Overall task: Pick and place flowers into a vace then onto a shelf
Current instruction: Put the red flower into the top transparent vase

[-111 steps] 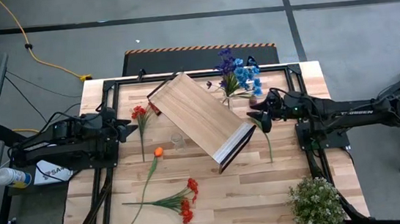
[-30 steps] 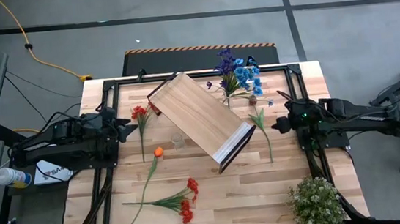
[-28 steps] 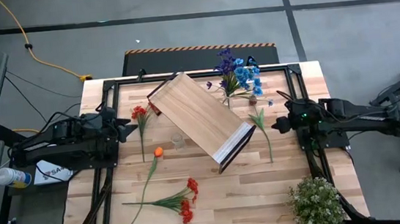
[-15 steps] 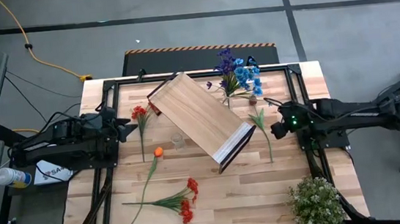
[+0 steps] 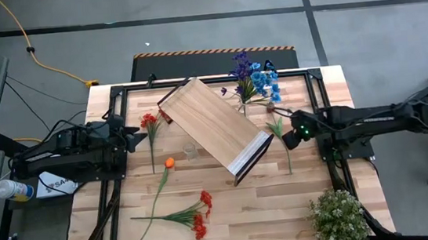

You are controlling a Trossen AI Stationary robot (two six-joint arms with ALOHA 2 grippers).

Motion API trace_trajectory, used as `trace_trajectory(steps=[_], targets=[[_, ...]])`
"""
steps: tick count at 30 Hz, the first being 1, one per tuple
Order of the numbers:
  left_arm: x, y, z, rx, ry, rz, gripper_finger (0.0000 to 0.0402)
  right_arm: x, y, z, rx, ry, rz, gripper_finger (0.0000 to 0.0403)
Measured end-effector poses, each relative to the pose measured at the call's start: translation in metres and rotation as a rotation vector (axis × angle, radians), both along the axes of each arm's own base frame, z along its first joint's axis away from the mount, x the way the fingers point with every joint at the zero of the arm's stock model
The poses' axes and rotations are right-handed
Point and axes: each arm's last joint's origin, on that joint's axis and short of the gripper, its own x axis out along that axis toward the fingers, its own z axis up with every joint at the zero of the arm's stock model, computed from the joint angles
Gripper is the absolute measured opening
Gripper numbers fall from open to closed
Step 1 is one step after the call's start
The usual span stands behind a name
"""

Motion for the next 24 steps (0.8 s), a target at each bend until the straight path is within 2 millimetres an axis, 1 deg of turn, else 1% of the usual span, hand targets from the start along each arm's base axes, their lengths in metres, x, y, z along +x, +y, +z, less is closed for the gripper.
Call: trace_trajectory(steps=[6, 10, 16, 24], targets=[[0.000, 0.000, 0.000, 0.001, 0.000, 0.001, 0.0333, 0.007, -0.001, -0.002, -0.011, -0.012, 0.030, 0.0181], [0.000, 0.000, 0.000, 0.001, 0.000, 0.001, 0.0333, 0.010, -0.001, -0.006, 0.001, 0.011, 0.035, 0.0181], [0.000, 0.000, 0.000, 0.001, 0.000, 0.001, 0.0333, 0.015, 0.006, -0.012, 0.013, 0.052, 0.041, 0.0181], [0.000, 0.000, 0.000, 0.000, 0.000, 0.001, 0.0333, 0.022, 0.015, -0.017, -0.048, 0.069, -0.003, 0.0181]])
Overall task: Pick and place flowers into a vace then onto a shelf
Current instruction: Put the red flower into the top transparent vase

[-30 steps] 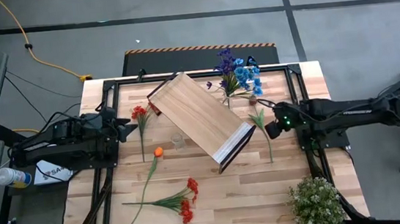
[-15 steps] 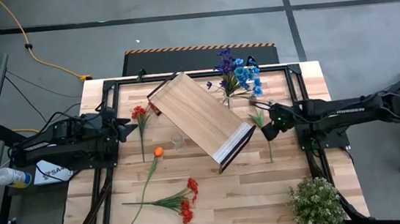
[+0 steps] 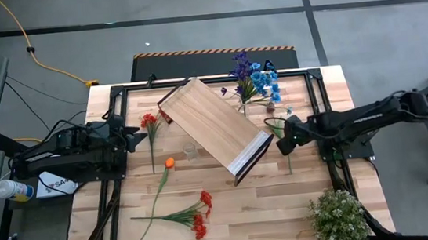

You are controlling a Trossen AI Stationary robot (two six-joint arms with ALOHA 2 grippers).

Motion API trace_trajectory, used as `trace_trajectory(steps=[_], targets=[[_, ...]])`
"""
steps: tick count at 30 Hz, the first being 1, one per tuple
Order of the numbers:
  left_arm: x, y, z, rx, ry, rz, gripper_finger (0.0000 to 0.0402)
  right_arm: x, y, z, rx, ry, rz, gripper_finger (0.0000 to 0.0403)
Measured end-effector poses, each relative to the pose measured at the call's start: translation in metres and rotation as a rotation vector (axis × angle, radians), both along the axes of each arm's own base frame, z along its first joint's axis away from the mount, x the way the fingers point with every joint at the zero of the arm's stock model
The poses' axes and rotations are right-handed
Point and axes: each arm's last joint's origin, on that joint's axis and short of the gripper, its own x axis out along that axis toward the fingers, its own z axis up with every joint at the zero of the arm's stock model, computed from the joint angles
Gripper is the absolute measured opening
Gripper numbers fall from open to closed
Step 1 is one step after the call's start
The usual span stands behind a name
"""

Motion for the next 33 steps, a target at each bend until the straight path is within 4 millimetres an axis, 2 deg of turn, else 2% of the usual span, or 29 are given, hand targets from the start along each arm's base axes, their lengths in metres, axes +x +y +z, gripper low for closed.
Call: trace_trajectory(steps=[18, 33], targets=[[0.000, 0.000, 0.000, -0.002, 0.000, -0.002, 0.0333, 0.012, 0.000, -0.018, -0.040, 0.079, -0.067, 0.0181], [0.000, 0.000, -0.001, -0.002, 0.008, -0.002, 0.0333, 0.013, 0.000, -0.021, -0.028, 0.081, -0.129, 0.0181]])
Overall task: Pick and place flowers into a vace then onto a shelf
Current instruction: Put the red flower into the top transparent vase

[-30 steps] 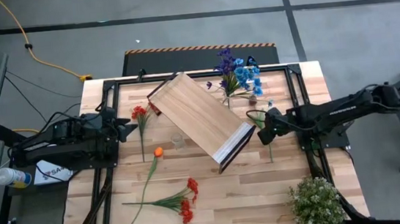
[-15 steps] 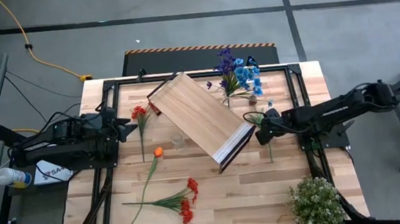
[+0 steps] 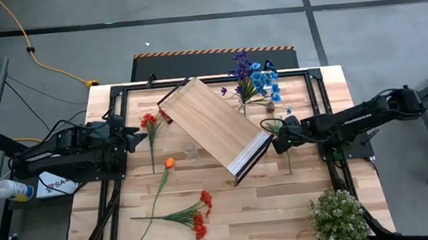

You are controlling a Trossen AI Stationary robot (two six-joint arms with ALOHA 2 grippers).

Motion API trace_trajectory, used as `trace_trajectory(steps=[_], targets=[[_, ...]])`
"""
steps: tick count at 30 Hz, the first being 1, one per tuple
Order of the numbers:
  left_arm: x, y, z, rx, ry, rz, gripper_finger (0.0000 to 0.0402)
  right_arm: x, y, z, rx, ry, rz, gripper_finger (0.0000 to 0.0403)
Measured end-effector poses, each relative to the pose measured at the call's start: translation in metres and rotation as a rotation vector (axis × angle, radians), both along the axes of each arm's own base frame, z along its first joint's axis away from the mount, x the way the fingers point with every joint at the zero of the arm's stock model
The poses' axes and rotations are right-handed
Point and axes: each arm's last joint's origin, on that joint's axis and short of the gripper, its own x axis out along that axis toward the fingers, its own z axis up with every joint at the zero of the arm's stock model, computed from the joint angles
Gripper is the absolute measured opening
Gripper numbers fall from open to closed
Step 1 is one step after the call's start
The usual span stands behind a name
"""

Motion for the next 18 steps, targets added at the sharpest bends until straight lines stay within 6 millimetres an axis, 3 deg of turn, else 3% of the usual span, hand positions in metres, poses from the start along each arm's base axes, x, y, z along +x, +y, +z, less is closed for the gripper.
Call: trace_trajectory(steps=[13, 18], targets=[[-0.0002, 0.0000, -0.0004, 0.000, 0.005, 0.000, 0.0333, 0.0003, 0.0000, -0.0003, 0.001, -0.005, 0.000, 0.0180], [-0.0003, 0.0000, -0.0006, 0.000, 0.007, 0.000, 0.0333, -0.0027, 0.0000, -0.0012, 0.012, 0.017, -0.043, 0.0155]])
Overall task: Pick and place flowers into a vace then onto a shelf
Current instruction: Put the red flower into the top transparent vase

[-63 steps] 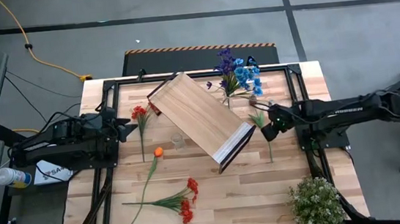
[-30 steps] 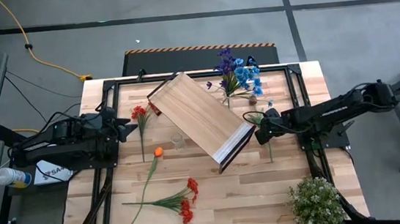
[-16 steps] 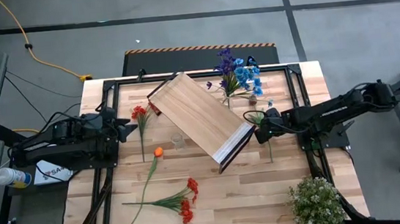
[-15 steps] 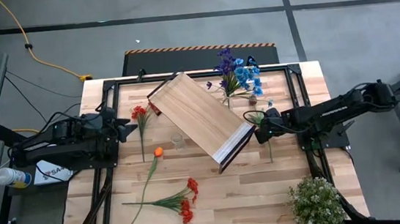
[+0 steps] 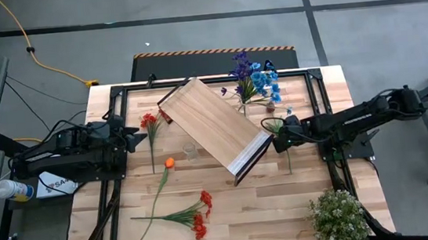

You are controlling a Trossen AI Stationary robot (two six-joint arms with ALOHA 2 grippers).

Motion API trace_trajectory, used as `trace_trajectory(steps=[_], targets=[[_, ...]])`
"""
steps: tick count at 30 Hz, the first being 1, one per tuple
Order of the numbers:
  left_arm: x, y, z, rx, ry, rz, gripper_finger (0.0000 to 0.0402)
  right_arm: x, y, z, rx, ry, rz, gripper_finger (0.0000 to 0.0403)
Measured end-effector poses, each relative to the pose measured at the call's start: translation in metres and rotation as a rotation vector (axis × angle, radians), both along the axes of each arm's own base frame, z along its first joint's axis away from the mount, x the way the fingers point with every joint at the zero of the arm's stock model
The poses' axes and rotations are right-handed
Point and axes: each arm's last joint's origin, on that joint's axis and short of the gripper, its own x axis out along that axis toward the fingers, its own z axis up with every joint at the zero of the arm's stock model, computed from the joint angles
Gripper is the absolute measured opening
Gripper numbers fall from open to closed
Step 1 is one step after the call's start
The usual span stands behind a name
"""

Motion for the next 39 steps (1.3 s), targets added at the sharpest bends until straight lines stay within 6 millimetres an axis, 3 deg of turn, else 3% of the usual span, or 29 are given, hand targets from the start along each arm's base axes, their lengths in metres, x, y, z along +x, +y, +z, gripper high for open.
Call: trace_trajectory(steps=[15, 34, 39], targets=[[0.0000, 0.0000, 0.0000, 0.000, 0.000, 0.000, 0.0333, -0.0025, 0.0005, -0.0009, 0.018, 0.023, -0.010, 0.0006], [-0.0001, 0.0000, 0.0000, 0.008, 0.004, -0.005, 0.0333, -0.0082, 0.0029, -0.0012, 0.112, 0.077, -0.062, 0.0001], [0.0000, 0.0000, 0.0000, 0.008, 0.004, -0.005, 0.0333, -0.0058, 0.0040, 0.0084, 0.144, 0.124, -0.057, 0.0001]])
